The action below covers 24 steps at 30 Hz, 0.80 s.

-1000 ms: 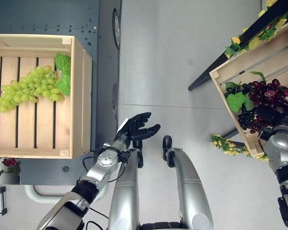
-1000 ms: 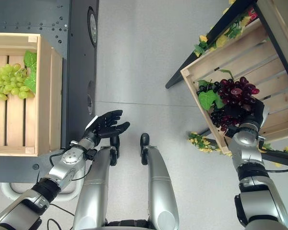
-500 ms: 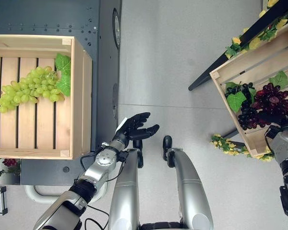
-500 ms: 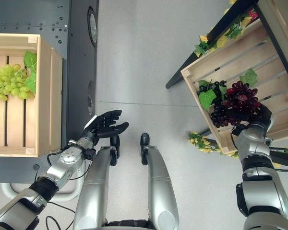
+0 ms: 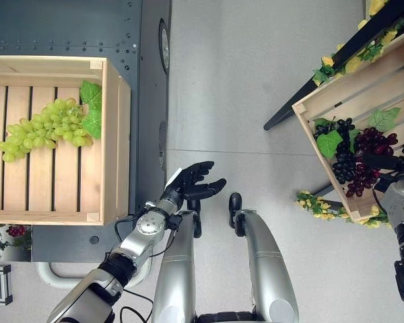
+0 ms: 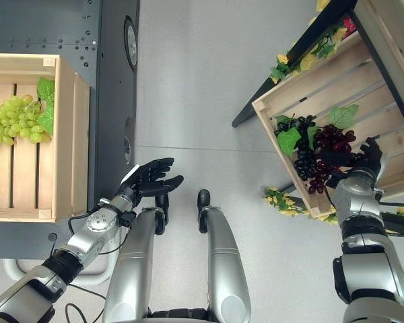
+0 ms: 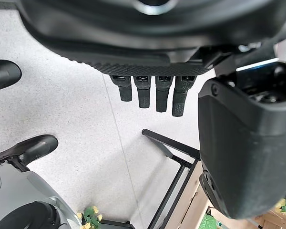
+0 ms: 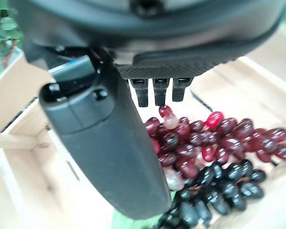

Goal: Pick up the fruits from the basket on one side to the basket on the other side

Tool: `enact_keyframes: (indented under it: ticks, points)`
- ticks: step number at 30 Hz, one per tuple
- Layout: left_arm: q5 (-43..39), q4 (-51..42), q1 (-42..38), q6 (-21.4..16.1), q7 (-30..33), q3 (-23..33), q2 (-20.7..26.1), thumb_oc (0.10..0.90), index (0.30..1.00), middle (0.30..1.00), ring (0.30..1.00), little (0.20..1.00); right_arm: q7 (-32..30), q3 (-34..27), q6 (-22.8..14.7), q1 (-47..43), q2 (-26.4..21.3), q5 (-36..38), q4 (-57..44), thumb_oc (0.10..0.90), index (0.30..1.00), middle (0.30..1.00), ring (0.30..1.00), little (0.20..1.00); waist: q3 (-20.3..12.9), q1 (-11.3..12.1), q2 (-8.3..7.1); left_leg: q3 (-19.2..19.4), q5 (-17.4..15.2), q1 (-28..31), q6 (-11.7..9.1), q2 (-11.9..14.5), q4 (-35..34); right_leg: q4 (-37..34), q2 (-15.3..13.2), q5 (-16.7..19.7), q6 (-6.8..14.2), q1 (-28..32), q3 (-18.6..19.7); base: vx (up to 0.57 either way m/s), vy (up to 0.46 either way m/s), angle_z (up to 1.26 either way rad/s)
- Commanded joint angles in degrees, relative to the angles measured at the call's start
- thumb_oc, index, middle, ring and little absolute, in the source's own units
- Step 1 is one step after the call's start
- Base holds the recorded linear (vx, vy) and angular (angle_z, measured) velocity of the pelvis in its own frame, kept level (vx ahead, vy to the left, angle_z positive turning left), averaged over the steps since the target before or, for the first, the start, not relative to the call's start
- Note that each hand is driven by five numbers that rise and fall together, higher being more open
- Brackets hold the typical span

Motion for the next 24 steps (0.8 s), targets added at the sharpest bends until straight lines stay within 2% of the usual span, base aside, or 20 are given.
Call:
enact_keyframes:
  ticks: [1,3,4,5,6,11,13,17,18,24]
  points:
    - [-0.39,-4.74,0.52,-6.61,-1.06,-0.01,-2.96,0.8,0.9,0.9,0.9,0.9,-7.07,-0.34,-8.35,0.74,-4.88,-7.62,-5.38,0.8,0.9,0.9,0.9,0.9,-0.81,-0.16,0.7,2.52,-8.05,6.63,0.33,-2.41,-0.71,-2.49,2.33,1.55,-2.53,5.77,-2.71,0.02,0.042,0.0]
    - [-0.26,-4.43,0.59,-7.17,-0.54,0.01,-3.86,0.8,0.9,0.9,0.9,0.9,-10.47,0.02,-10.53,2.55,-2.63,-13.62,-10.56,0.8,0.9,0.9,0.9,0.9,-0.81,-0.55,0.83,2.66,-7.89,7.14,0.4,-2.51,-1.21,-2.56,2.39,1.36,-2.49,6.1,-2.46,0.03,0.06,-0.02]
    - [-0.21,-4.25,0.61,-7.59,-0.15,0.14,-4.38,0.8,0.9,0.9,0.9,0.9,-11.85,0.1,-12.05,3.7,-1.61,-19.43,-13.28,0.8,0.9,0.9,0.9,0.9,-0.81,-0.87,0.89,2.7,-7.82,7.28,0.46,-2.57,-1.35,-2.54,2.48,1.31,-2.42,6.17,-2.27,0.03,0.065,-0.05]
    - [-0.12,-4.17,0.68,-7.91,0.08,0.27,-4.77,0.8,0.9,0.9,0.9,0.9,-13.62,0.41,-12.22,4.84,-0.7,-23.49,-16.26,0.8,0.9,0.9,0.9,0.9,-0.81,-1.08,0.95,2.78,-7.63,7.53,0.54,-2.59,-1.75,-2.63,2.47,1.34,-2.35,6.22,-2.2,0.02,0.042,-0.05]
    - [-0.11,-4.16,0.7,-7.92,0.08,0.25,-4.76,0.8,0.9,0.9,0.9,0.9,-13.67,0.35,-12.17,4.94,-0.65,-23.57,-16.37,0.8,0.9,0.9,0.9,0.9,-0.81,-1.07,0.93,2.79,-7.61,7.57,0.54,-2.61,-1.8,-2.65,2.45,1.34,-2.35,6.26,-2.19,0.01,0.044,-0.05]
    - [1.34,-3.25,0.97,-10.11,2.4,0.99,-7.11,0.8,0.9,0.9,0.9,0.9,-16.63,4.17,-11.39,12.14,4.08,-43.01,-32.2,0.8,0.9,0.9,0.9,0.9,-0.81,-2.79,1.11,3.39,-6.1,9.36,0.58,-2.74,-5.22,-4.52,2.94,1.52,-1.78,7.23,-1.01,0.01,0.059,0.0]
    - [2.27,-3.2,0.84,-10.5,3.01,1.23,-7.58,0.8,0.9,0.9,0.9,0.9,-16.42,5.78,-11.5,13.3,4.57,-46.41,-34.39,0.8,0.9,0.9,0.9,0.9,-0.81,-3.05,1.13,3.56,-5.59,9.96,0.57,-2.79,-6.27,-5.31,3.03,1.61,-1.69,7.7,-0.78,0.0,0.031,-0.03]
    - [3.91,-3.05,0.55,-11.62,3.97,0.92,-7.78,0.8,0.9,0.9,0.9,0.9,-14.75,8.2,-12.63,14.19,4.99,-47.29,-35.64,0.8,0.9,0.9,0.9,0.9,-0.81,-3.2,1.27,3.77,-4.96,10.63,0.52,-2.89,-7.45,-6.21,3.04,1.74,-1.6,8.24,-0.75,0.0,0.0,0.0]
    - [4.53,-2.99,0.26,-12.18,4.54,0.77,-7.89,0.8,0.9,0.9,0.9,0.9,-11.77,9.97,-14.5,14.23,5.88,-44.36,-34.45,0.8,0.9,0.9,0.9,0.9,-0.81,-3.01,1.49,3.9,-4.78,11.05,0.45,-2.93,-7.85,-6.38,2.8,1.55,-1.64,8.59,-1.07,0.0,0.0,0.0]
    - [8.4,-4.78,-0.74,-13.85,8.08,0.28,-7.45,0.8,0.9,0.9,0.9,0.9,-8.93,12.72,-16.53,13.69,8.13,-39.52,-31.57,0.8,0.9,0.9,0.9,0.9,-0.81,-2.47,2.14,3.8,-4.16,12.03,0.15,-3.15,-8.78,-7.0,2.26,1.15,-2.08,9.86,-1.85,-0.02,-0.002,0.04]
